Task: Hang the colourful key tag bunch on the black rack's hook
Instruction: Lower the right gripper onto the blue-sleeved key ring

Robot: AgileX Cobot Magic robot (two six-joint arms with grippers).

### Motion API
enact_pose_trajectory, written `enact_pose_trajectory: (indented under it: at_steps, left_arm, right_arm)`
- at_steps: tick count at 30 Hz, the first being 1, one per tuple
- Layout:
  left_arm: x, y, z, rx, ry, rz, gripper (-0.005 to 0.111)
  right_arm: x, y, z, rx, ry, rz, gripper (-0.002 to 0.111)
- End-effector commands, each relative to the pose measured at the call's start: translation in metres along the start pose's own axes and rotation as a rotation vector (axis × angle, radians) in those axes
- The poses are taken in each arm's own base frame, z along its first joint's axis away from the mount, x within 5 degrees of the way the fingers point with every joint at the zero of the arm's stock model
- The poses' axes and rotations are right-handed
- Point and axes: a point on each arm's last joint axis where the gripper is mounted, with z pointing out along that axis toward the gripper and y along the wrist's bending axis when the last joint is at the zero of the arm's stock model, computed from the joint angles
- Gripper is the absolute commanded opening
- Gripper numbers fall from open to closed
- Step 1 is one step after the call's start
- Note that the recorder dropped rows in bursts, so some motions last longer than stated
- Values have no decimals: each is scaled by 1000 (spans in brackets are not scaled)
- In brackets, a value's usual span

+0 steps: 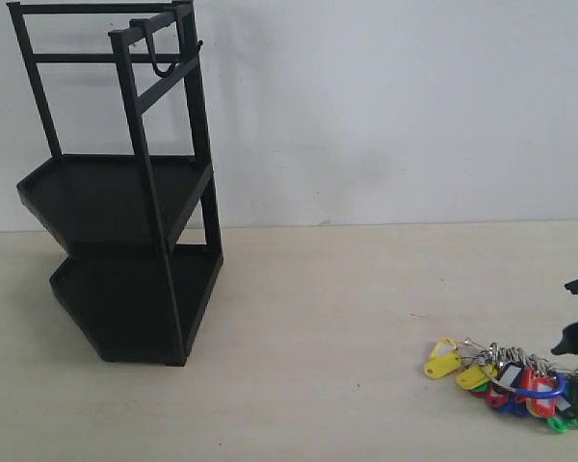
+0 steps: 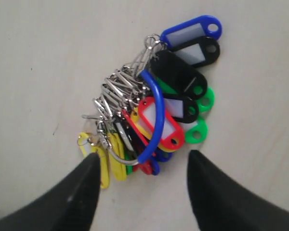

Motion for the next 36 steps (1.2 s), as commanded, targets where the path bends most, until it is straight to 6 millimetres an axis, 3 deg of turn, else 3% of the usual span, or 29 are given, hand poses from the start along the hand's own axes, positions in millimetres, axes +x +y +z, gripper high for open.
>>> enact_pose_trajectory:
  at_steps: [1, 8, 15, 36]
  left_arm:
    - [-1, 0, 0, 1, -13, -4, 4]
    - [-1, 0, 0, 1, -13, -4, 4]
    - [-1, 0, 0, 1, -13, -4, 4]
    - [-1, 0, 0, 1, -13, -4, 4]
  right_arm:
    - [-3, 9, 7, 15, 13, 14, 65]
    - [-2, 6, 20, 63, 29, 12, 63]
    - [-2, 4, 27, 66, 18, 13, 39]
    - [-4, -3, 48, 73, -16, 3, 39]
